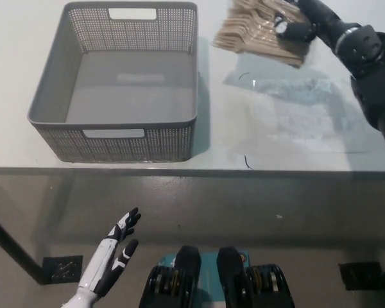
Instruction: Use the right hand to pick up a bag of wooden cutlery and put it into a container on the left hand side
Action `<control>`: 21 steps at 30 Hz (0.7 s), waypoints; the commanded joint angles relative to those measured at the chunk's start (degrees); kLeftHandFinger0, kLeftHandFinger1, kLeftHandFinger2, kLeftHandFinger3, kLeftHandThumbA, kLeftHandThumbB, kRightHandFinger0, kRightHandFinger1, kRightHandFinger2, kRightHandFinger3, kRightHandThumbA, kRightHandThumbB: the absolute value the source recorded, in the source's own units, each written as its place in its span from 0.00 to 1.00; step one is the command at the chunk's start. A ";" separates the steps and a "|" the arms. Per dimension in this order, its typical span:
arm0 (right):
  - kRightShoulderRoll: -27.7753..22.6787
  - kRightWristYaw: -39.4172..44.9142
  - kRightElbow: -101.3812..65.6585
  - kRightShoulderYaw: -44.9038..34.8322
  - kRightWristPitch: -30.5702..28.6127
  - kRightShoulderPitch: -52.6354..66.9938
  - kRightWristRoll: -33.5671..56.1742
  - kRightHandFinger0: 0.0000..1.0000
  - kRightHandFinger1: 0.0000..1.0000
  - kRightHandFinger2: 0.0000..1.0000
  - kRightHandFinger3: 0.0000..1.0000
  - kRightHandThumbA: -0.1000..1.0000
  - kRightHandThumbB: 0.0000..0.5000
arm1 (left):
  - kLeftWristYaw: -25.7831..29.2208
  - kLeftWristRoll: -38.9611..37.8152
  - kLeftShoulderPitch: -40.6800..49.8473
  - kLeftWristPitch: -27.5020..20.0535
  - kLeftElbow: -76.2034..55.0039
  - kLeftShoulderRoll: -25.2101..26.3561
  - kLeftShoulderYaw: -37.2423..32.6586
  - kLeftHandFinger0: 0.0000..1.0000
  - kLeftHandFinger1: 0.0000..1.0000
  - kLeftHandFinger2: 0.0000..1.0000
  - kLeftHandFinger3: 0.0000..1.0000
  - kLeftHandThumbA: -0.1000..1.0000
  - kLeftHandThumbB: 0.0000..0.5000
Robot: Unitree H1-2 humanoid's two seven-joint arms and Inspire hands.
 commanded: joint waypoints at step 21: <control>13.32 -1.78 -4.26 -2.20 -2.39 -11.65 5.88 0.09 0.48 0.73 0.56 0.00 0.43 | 0.35 1.33 0.31 -2.16 -1.32 2.38 -3.97 1.00 0.93 0.94 1.00 0.93 0.64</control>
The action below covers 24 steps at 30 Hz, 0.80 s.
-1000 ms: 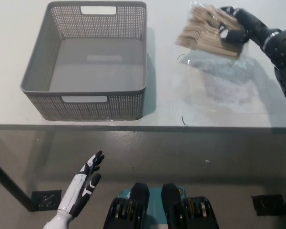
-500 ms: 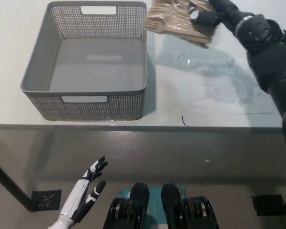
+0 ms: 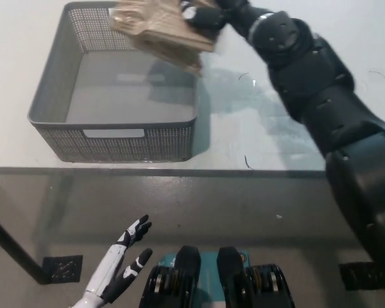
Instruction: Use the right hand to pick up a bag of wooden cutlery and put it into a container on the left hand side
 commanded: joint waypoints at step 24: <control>-1.51 9.54 -5.28 10.81 -0.08 -2.49 -0.95 1.00 1.00 1.00 1.00 0.91 1.00 | 0.33 4.48 -0.66 -2.15 -1.39 3.06 -5.37 0.81 0.79 0.87 1.00 0.86 0.55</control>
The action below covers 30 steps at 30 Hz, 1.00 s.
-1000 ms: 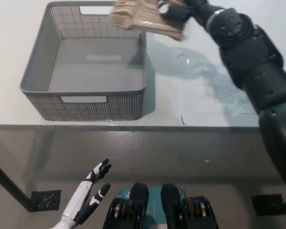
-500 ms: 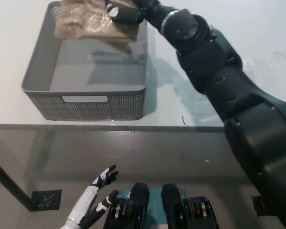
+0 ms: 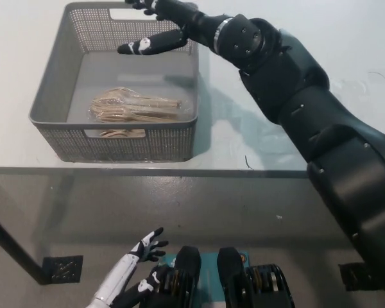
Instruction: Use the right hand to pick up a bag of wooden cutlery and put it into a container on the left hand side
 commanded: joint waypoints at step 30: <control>-13.99 3.62 -87.69 -20.83 15.71 49.31 27.34 1.00 1.00 1.00 1.00 0.85 0.80 | 0.77 -5.20 -0.22 -2.14 0.54 -0.34 4.89 1.00 1.00 1.00 1.00 1.00 0.65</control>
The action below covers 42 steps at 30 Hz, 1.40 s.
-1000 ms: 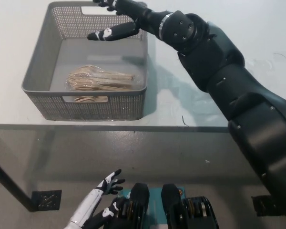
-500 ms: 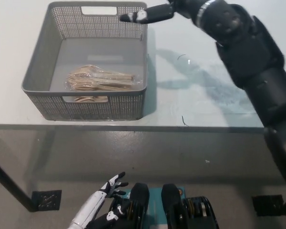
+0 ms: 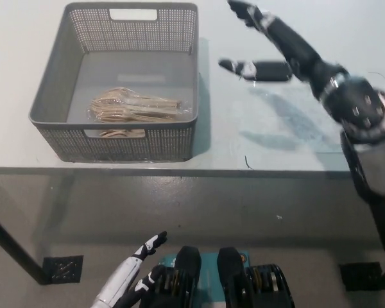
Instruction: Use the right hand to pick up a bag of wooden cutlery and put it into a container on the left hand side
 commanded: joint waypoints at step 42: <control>19.79 -6.69 -9.74 -3.92 -11.09 44.08 17.86 1.00 1.00 1.00 1.00 1.00 0.24 | -1.26 -10.86 -2.97 -2.28 2.53 -3.96 11.02 1.00 1.00 1.00 1.00 1.00 0.80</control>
